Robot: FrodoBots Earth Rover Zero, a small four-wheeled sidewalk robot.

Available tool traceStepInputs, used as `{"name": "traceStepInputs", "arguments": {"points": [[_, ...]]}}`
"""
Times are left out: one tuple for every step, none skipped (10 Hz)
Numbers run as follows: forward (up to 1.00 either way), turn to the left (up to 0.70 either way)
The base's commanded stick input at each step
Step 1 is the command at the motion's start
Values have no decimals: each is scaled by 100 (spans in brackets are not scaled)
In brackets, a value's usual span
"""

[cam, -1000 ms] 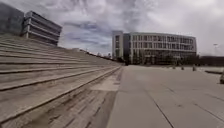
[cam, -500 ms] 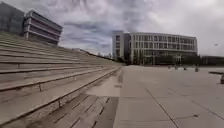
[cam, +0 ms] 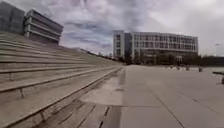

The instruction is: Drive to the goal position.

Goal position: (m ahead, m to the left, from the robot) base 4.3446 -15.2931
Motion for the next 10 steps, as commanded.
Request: {"name": "traceStepInputs", "arguments": {"points": [[70, -35], [70, -35], [70, -3], [70, 0], [70, 0], [70, 0], [70, 0], [70, 0], [70, 0], [70, 0]]}}
